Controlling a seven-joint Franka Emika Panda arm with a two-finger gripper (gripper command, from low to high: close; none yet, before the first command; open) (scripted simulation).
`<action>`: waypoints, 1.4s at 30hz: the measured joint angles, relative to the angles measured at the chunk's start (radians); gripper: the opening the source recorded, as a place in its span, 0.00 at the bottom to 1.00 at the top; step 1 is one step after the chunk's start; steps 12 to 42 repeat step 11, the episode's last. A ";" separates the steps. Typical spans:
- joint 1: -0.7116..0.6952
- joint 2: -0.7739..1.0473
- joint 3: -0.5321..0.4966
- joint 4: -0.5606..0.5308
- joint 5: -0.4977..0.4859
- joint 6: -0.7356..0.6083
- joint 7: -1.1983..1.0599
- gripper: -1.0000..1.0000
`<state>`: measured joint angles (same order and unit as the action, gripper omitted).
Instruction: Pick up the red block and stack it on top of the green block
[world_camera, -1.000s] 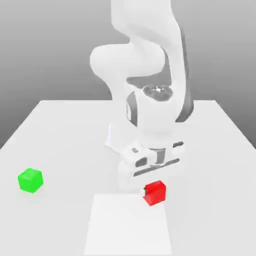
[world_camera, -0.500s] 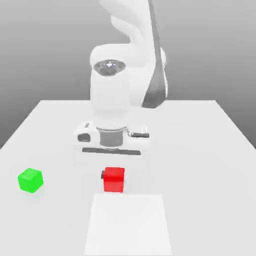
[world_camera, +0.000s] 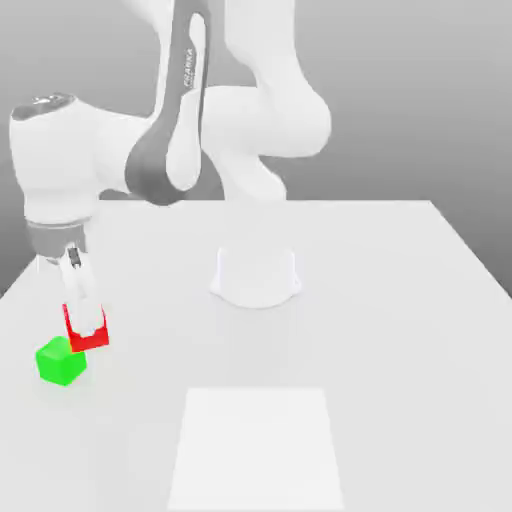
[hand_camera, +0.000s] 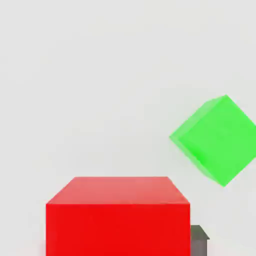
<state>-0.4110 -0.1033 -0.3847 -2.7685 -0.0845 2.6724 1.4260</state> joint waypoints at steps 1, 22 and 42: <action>-0.021 0.001 -0.016 0.006 -0.002 -0.005 0.033 0.00; -0.078 0.231 0.029 0.028 0.245 0.185 -0.086 1.00; -0.078 0.231 0.029 0.028 0.245 0.185 -0.086 1.00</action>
